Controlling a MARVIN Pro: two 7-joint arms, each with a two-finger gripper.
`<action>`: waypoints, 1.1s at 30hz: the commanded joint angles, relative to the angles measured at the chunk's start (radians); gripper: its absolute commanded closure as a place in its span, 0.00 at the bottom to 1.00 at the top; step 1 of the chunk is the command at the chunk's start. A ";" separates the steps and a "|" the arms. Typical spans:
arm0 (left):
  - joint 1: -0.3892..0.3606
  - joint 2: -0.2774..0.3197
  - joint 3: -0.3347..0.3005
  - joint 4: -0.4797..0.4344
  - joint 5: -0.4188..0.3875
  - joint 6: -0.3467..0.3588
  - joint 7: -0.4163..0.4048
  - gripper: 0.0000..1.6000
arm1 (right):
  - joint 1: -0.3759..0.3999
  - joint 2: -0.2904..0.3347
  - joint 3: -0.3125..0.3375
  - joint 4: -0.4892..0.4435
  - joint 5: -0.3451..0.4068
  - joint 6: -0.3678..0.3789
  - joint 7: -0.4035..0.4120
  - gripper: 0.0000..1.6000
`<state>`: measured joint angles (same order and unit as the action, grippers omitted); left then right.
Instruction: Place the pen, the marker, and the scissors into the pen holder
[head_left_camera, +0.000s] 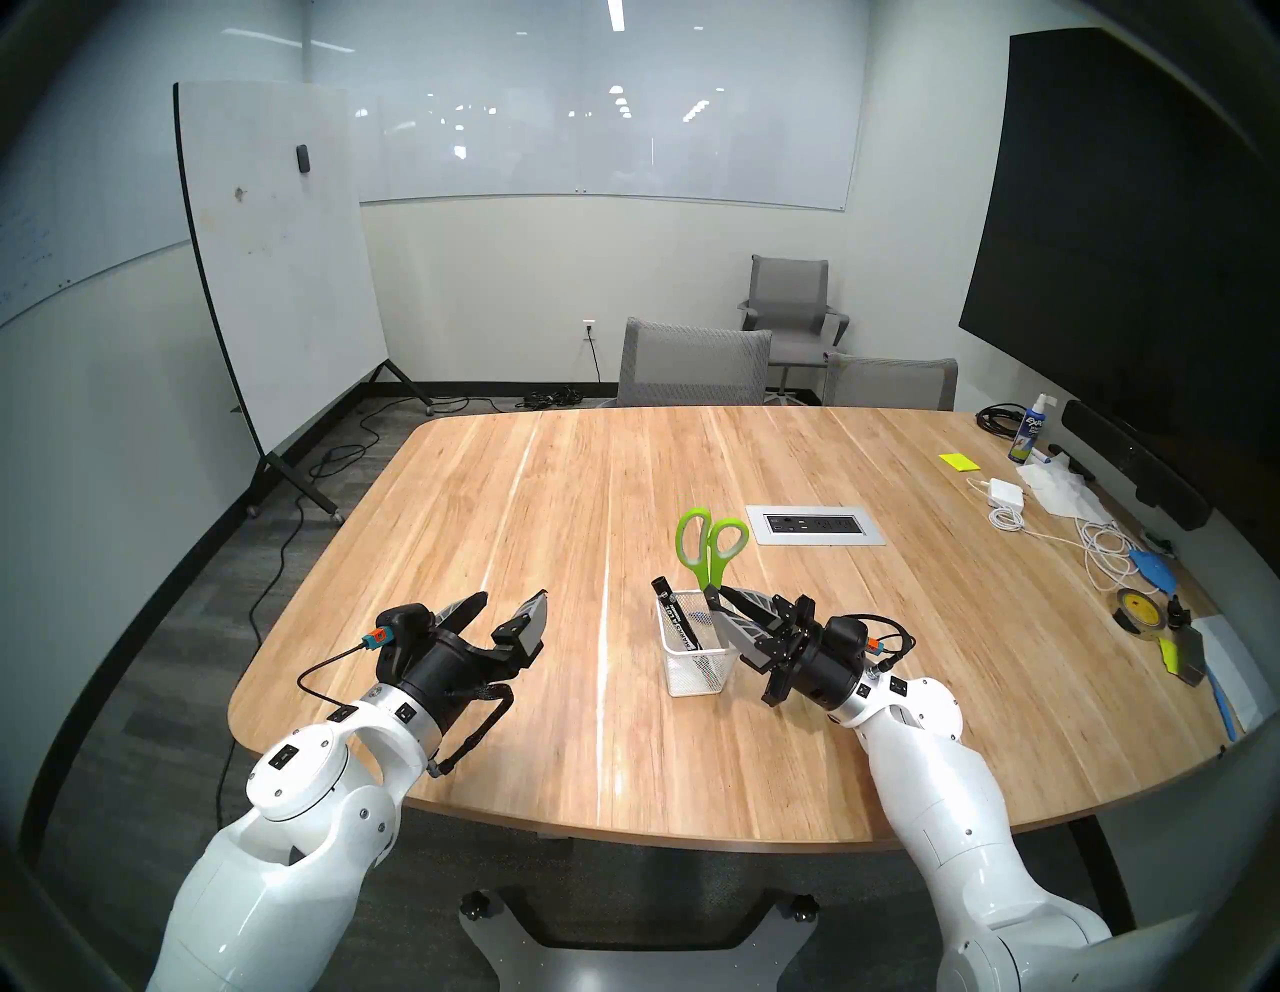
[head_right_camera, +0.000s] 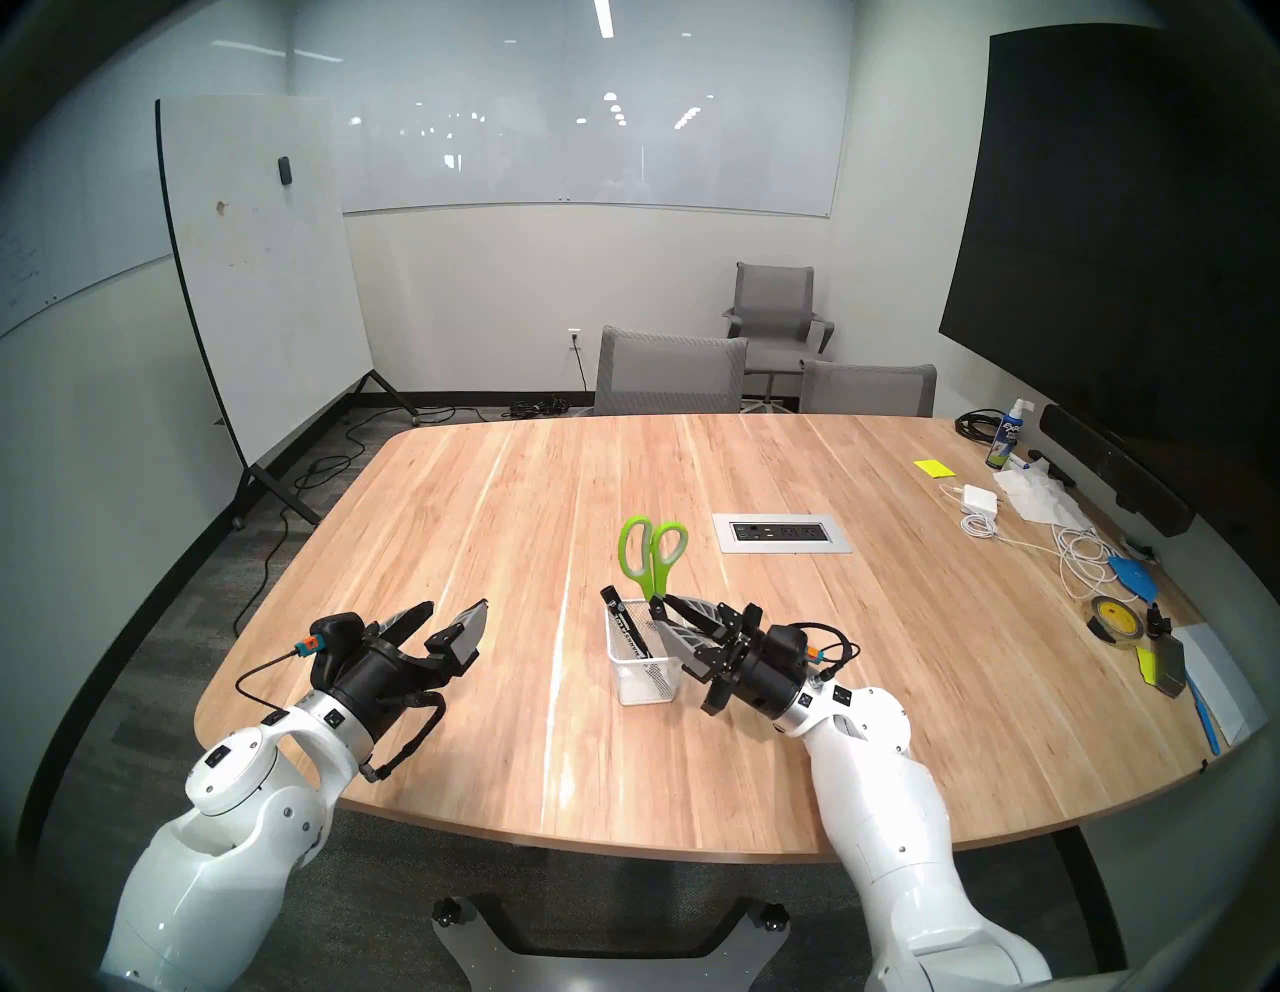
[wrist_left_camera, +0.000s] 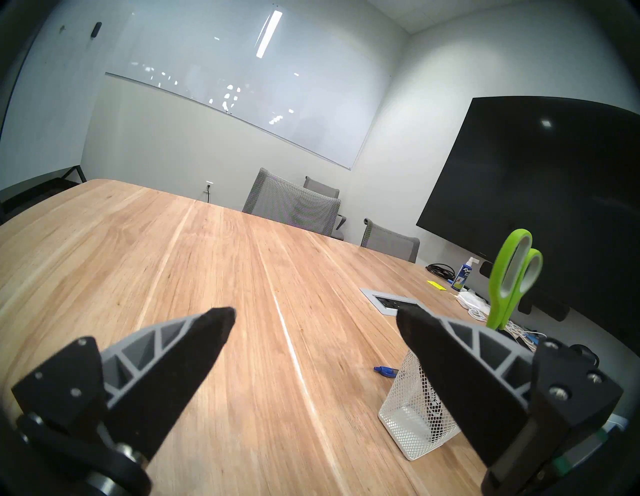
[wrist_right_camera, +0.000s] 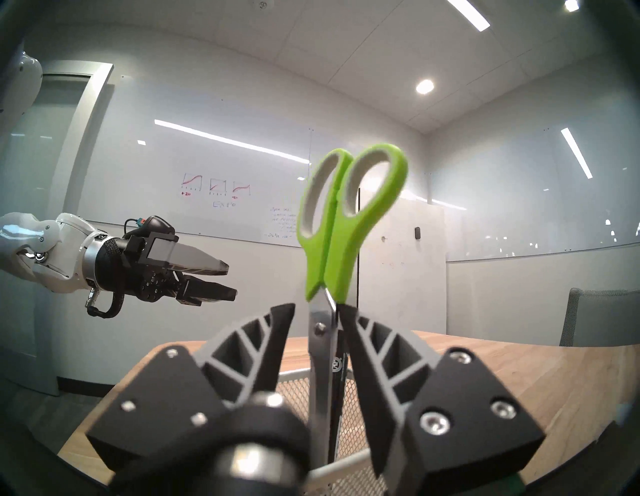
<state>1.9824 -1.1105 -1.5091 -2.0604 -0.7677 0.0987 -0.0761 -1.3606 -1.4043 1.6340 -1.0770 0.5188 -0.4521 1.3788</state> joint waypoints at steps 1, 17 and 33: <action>-0.001 0.001 -0.001 -0.024 0.002 -0.001 0.001 0.00 | 0.006 -0.008 0.002 -0.024 0.009 0.002 -0.002 0.00; -0.001 0.001 -0.001 -0.023 0.002 -0.001 0.000 0.00 | 0.012 0.011 0.050 -0.041 0.021 0.013 -0.004 0.00; -0.001 0.001 -0.001 -0.023 0.002 -0.001 0.000 0.00 | 0.041 0.071 0.090 -0.035 -0.004 0.034 0.011 0.00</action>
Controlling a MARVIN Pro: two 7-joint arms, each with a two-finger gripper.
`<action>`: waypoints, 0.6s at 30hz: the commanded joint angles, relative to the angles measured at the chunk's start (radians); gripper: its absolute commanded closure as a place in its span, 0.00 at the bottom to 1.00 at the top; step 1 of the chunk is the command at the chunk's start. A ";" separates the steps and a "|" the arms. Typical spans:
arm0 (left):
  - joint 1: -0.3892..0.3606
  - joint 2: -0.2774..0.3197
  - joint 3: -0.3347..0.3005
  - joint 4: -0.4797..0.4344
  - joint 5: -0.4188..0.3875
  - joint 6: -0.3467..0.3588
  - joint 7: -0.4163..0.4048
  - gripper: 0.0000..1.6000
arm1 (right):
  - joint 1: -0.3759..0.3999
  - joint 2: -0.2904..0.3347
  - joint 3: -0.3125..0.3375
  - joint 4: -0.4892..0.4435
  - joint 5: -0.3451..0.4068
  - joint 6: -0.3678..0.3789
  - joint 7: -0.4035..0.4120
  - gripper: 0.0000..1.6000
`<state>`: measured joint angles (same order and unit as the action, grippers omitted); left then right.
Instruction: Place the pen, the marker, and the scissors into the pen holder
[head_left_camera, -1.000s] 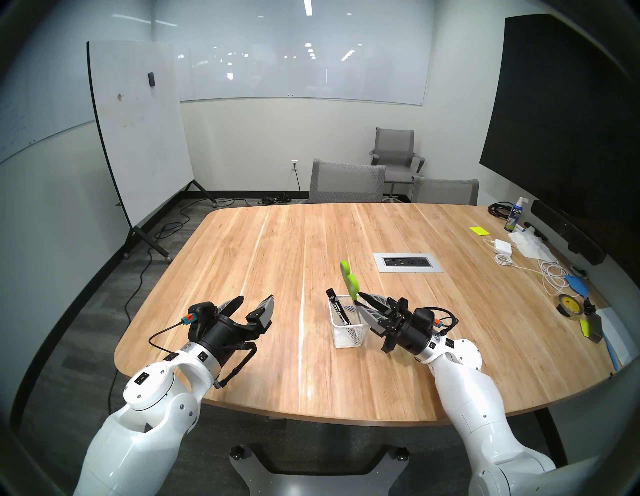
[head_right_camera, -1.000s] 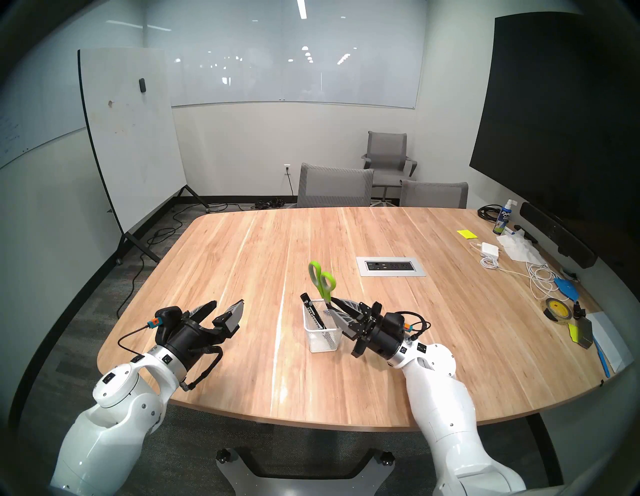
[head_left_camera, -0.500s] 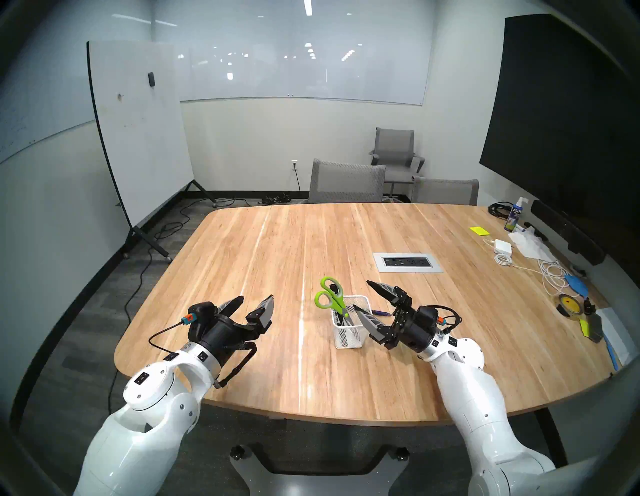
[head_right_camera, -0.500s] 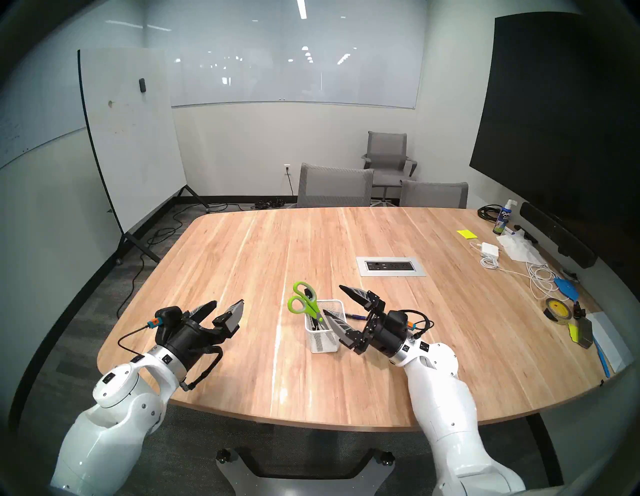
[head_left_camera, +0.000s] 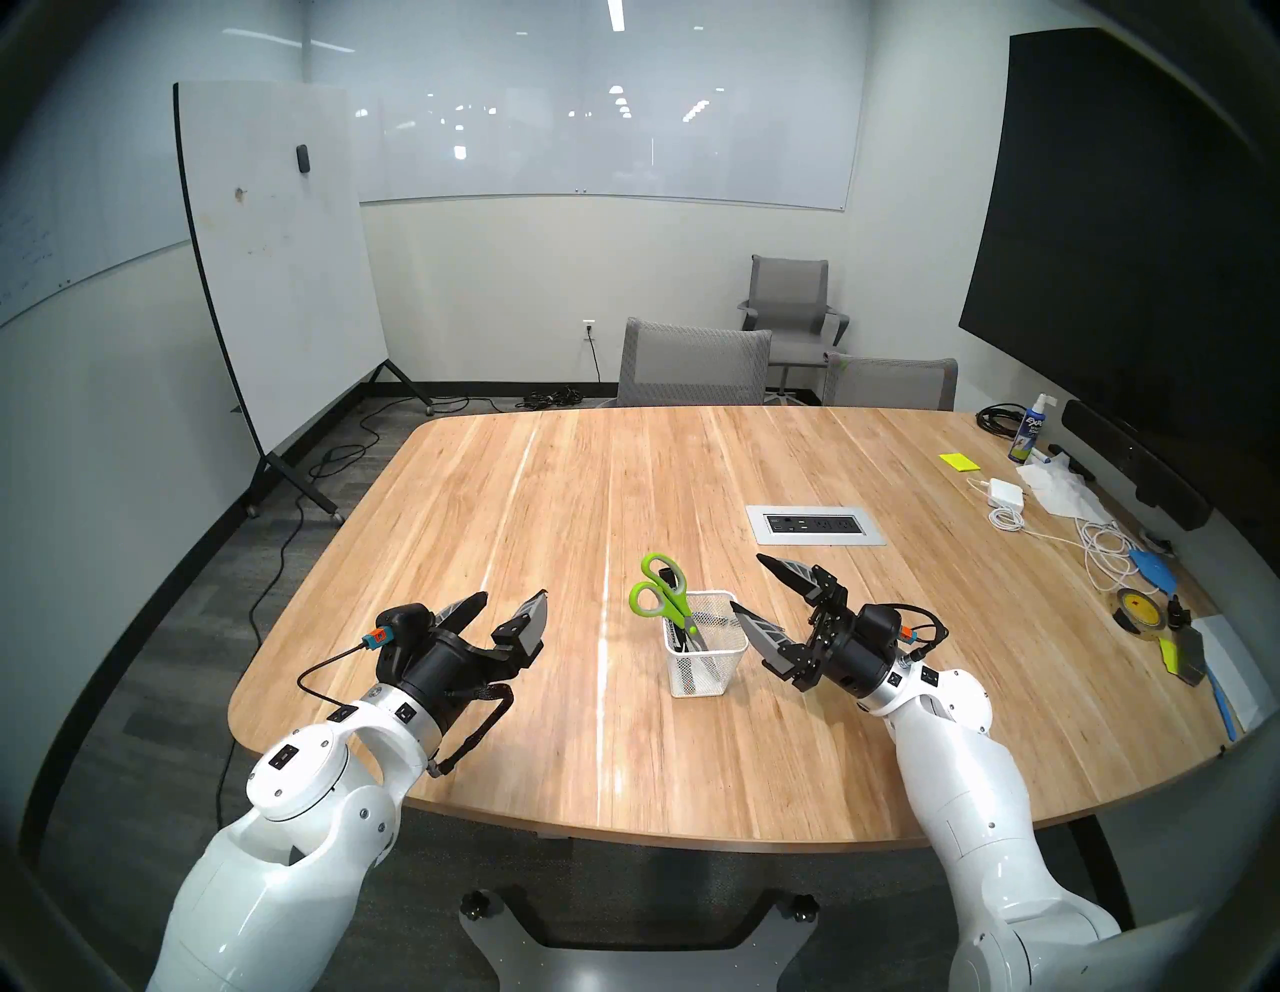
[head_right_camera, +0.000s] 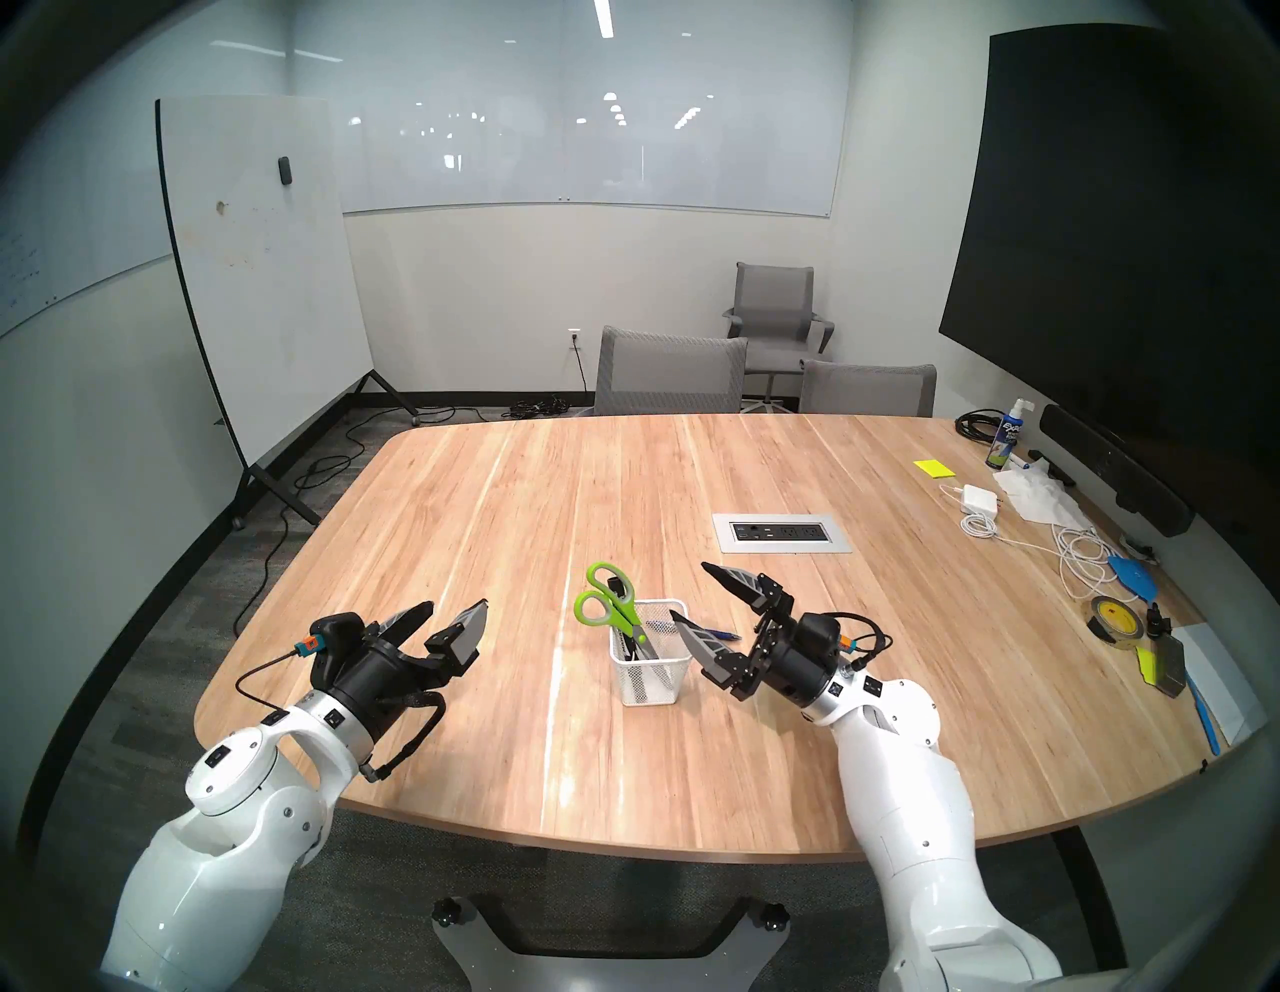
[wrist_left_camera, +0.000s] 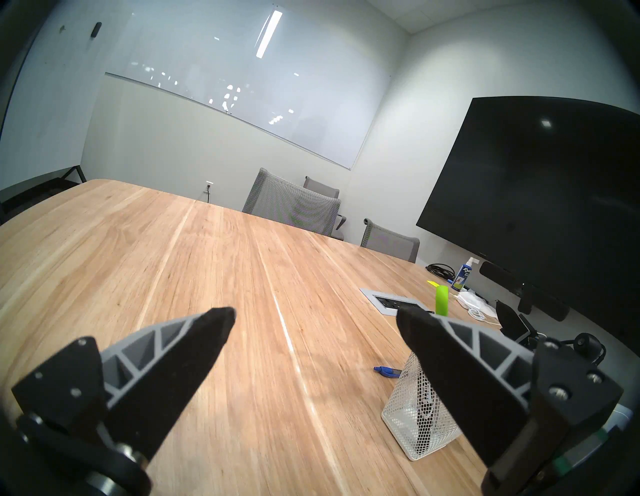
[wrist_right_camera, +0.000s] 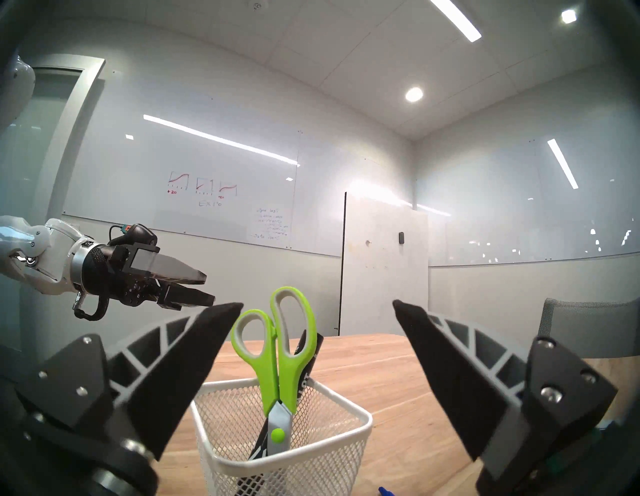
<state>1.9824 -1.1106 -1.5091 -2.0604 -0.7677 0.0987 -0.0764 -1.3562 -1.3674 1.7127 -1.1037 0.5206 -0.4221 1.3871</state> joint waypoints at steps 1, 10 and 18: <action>-0.001 0.001 -0.001 -0.023 0.002 -0.001 0.000 0.00 | 0.039 0.040 0.011 -0.010 -0.006 0.012 0.008 0.00; -0.001 0.001 -0.001 -0.023 0.002 -0.001 0.000 0.00 | 0.063 0.074 0.011 -0.025 -0.027 0.053 0.025 0.00; -0.001 0.001 -0.001 -0.023 0.002 -0.001 0.000 0.00 | 0.093 0.118 0.008 -0.012 -0.053 0.104 0.061 0.00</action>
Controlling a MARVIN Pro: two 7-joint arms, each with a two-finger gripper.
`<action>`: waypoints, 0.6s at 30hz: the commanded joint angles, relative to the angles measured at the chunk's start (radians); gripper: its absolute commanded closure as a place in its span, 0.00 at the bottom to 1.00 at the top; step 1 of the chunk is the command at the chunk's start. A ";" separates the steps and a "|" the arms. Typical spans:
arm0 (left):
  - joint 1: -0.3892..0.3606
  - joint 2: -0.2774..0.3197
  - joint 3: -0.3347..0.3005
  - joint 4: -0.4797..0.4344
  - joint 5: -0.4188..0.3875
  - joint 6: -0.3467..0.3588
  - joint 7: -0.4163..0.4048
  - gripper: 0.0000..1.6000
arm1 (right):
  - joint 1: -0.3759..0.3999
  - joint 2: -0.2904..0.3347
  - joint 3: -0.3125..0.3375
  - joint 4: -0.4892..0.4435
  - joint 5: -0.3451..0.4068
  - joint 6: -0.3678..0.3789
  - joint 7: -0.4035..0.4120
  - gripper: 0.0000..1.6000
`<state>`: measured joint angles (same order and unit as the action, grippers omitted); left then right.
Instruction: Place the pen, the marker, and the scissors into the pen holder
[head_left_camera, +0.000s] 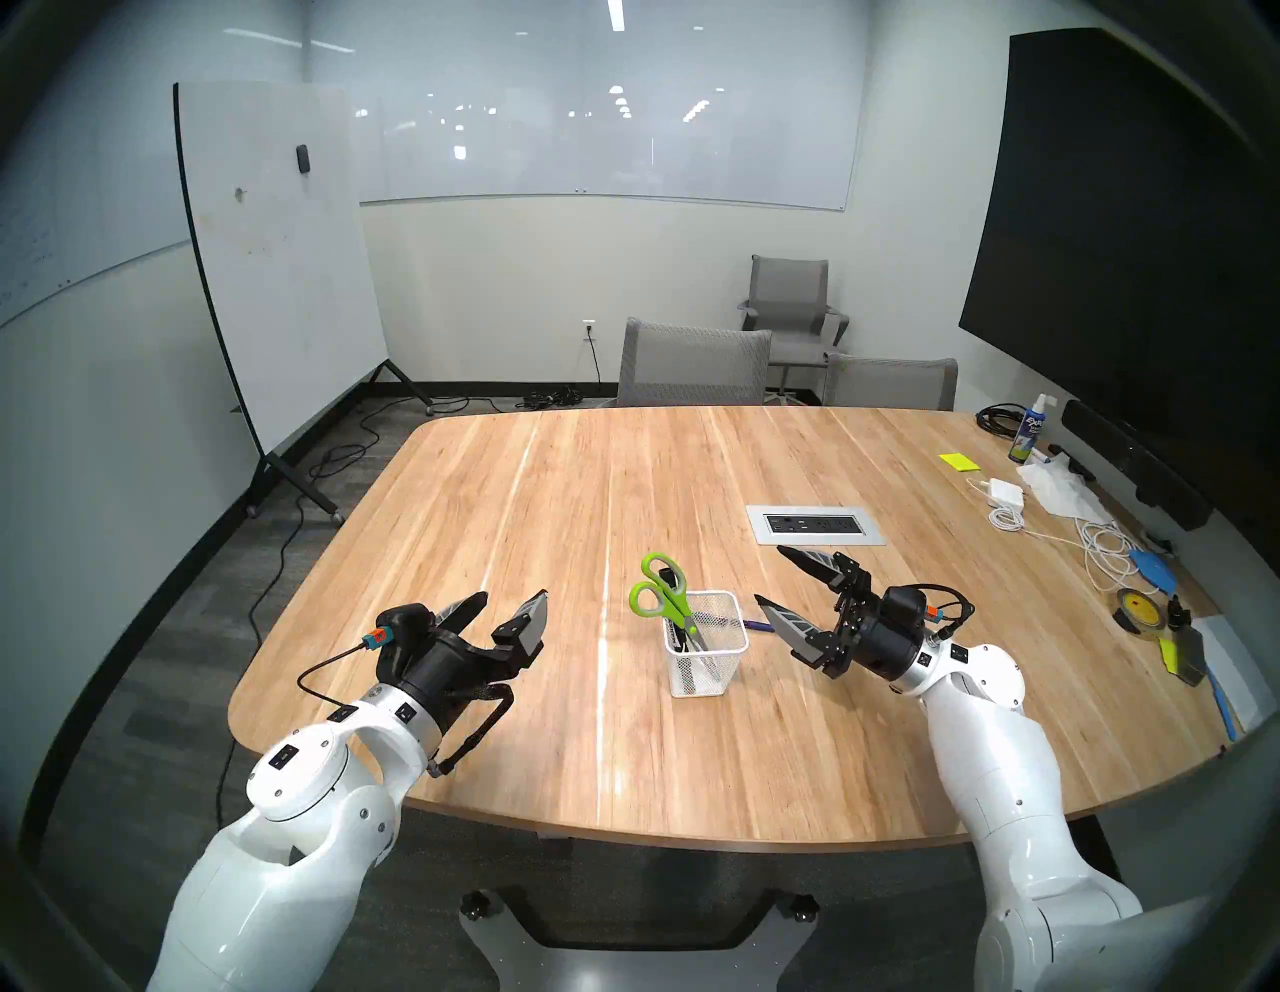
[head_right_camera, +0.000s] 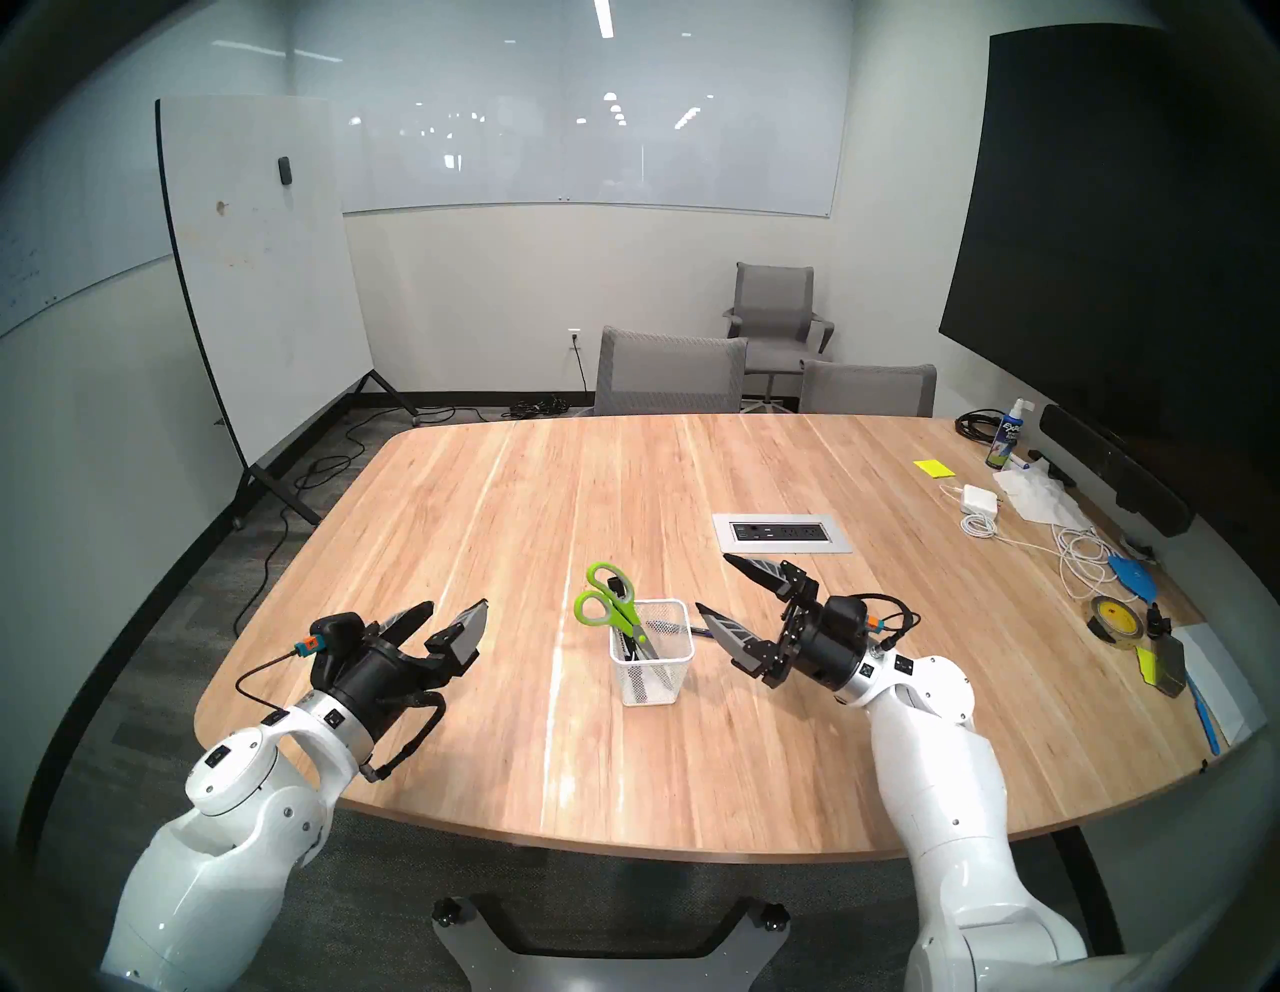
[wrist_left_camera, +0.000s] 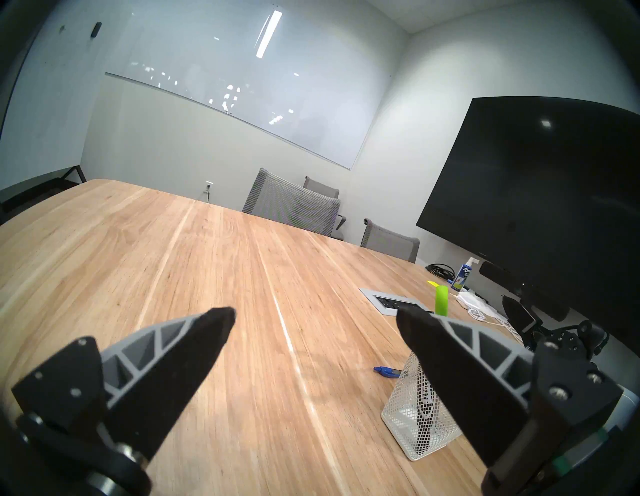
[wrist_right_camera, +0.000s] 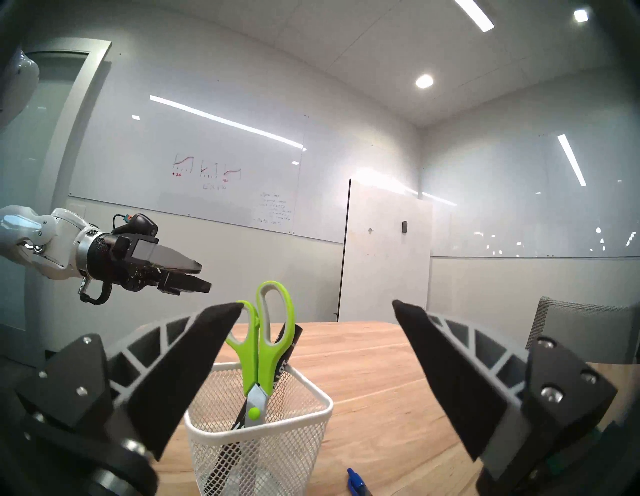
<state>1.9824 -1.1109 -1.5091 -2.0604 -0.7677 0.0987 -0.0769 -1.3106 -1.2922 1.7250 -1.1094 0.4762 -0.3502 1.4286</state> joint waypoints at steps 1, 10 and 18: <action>-0.001 0.001 -0.001 -0.023 0.002 -0.001 0.000 0.00 | 0.050 0.047 -0.006 -0.004 -0.012 0.038 0.025 0.00; -0.001 0.001 -0.001 -0.023 0.003 -0.001 0.001 0.00 | 0.060 0.072 -0.012 0.017 -0.046 0.061 0.055 0.00; -0.001 0.001 -0.001 -0.024 0.003 -0.001 0.001 0.00 | 0.071 0.064 -0.016 0.037 -0.089 0.019 0.048 0.00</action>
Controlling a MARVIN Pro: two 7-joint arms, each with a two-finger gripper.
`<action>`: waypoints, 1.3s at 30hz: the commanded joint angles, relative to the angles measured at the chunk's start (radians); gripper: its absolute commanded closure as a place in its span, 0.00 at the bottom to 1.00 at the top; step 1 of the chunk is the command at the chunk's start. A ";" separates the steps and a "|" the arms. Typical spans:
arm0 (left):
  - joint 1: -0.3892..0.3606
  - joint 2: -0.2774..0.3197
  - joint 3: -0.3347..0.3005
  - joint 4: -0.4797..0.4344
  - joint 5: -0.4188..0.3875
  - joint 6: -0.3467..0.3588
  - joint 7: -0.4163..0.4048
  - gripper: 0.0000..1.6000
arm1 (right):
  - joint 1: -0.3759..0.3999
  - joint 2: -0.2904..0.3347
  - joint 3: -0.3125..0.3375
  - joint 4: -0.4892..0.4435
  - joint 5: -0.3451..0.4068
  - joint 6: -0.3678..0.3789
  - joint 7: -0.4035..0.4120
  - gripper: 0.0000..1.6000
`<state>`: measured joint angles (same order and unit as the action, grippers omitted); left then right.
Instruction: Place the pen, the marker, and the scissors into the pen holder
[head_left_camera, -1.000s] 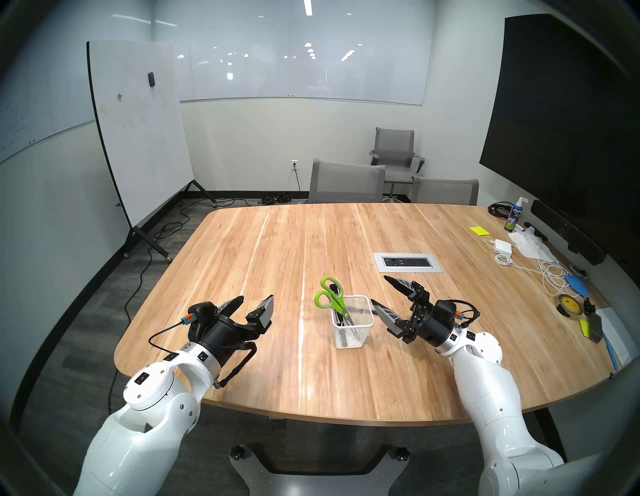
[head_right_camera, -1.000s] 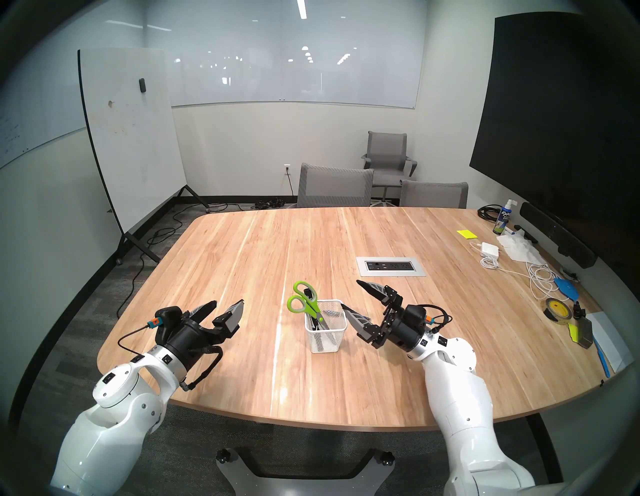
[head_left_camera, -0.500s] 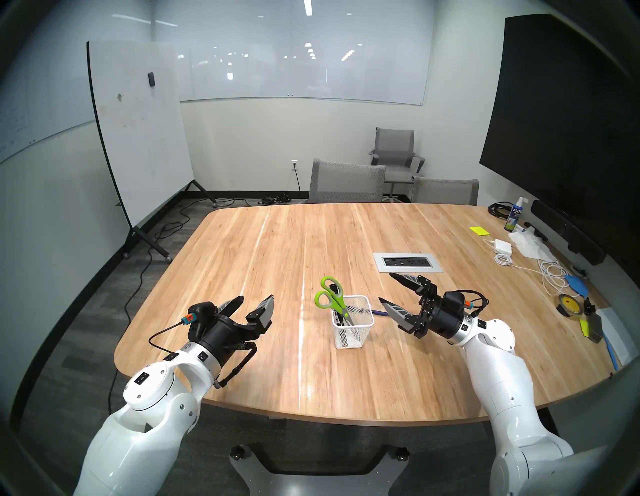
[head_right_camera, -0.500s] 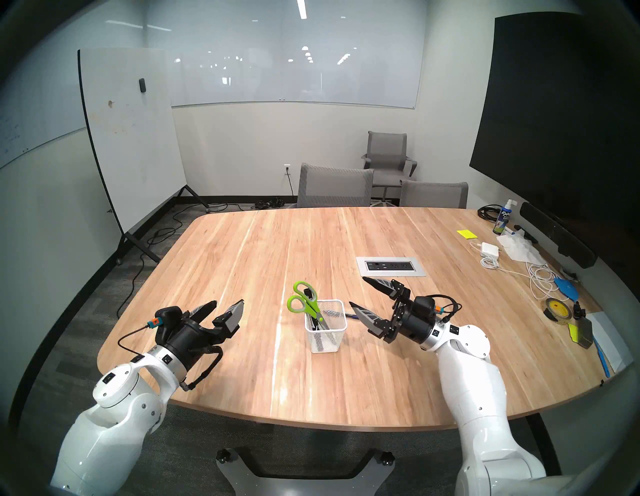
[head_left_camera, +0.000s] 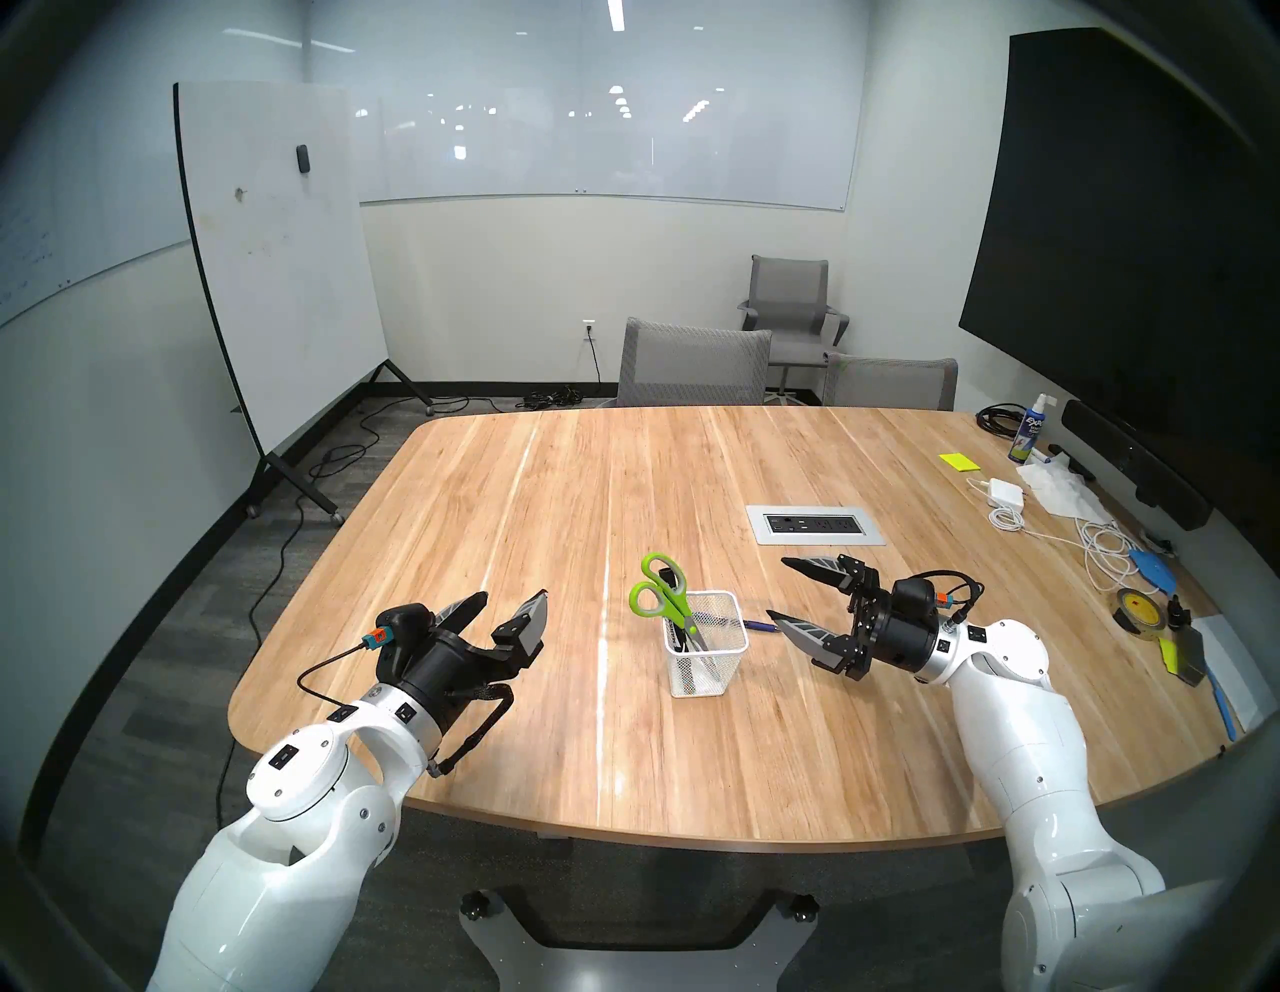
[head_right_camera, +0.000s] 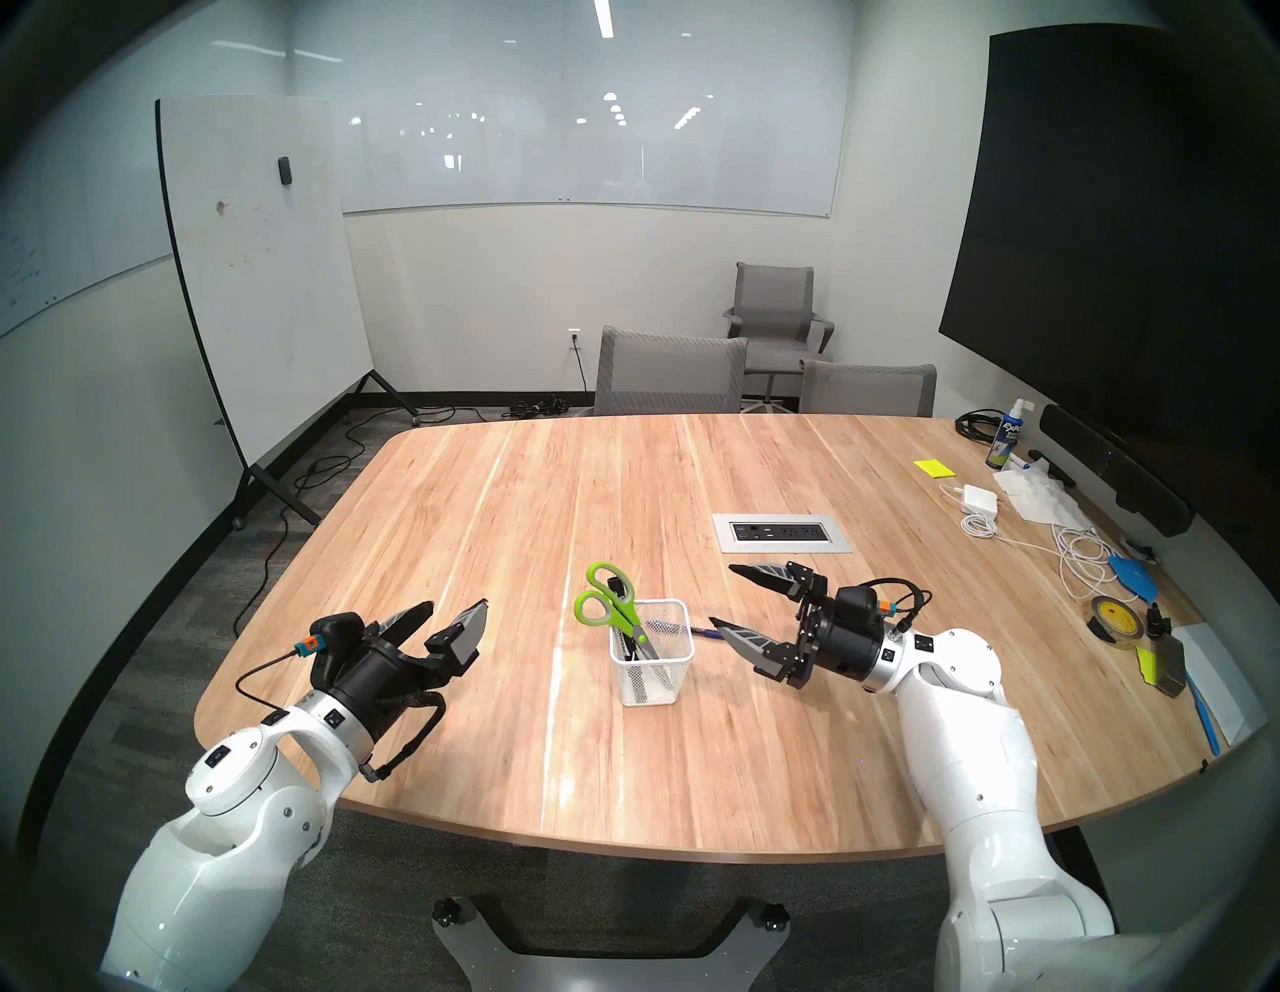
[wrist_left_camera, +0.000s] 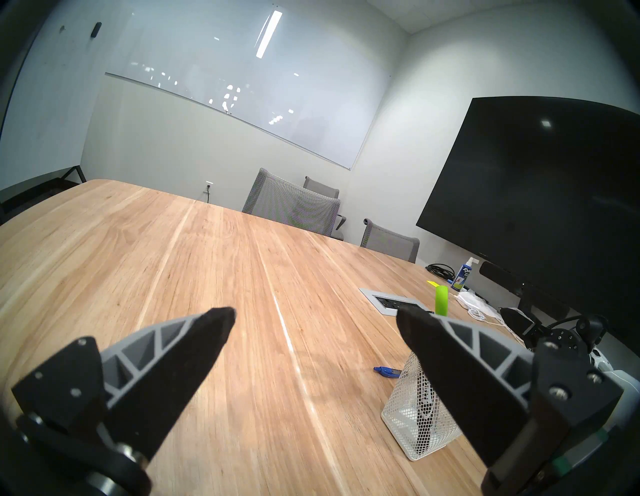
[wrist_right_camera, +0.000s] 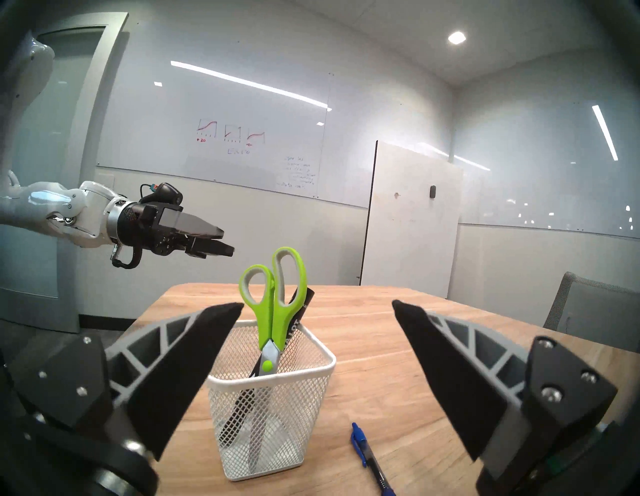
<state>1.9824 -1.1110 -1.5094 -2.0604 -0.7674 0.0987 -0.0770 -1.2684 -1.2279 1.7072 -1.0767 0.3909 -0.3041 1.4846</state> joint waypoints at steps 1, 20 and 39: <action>-0.001 0.001 -0.001 -0.023 0.002 -0.001 0.001 0.00 | 0.037 -0.002 -0.001 0.014 -0.011 -0.033 -0.008 0.00; -0.001 0.001 -0.001 -0.023 0.002 -0.001 0.000 0.00 | 0.132 0.015 -0.027 0.164 -0.062 -0.064 -0.001 0.00; -0.001 0.001 -0.001 -0.022 0.002 -0.001 0.000 0.00 | 0.213 0.064 -0.121 0.261 -0.116 -0.105 -0.001 0.00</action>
<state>1.9824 -1.1114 -1.5094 -2.0604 -0.7674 0.0987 -0.0773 -1.1083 -1.1897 1.6149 -0.8046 0.2954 -0.3945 1.4490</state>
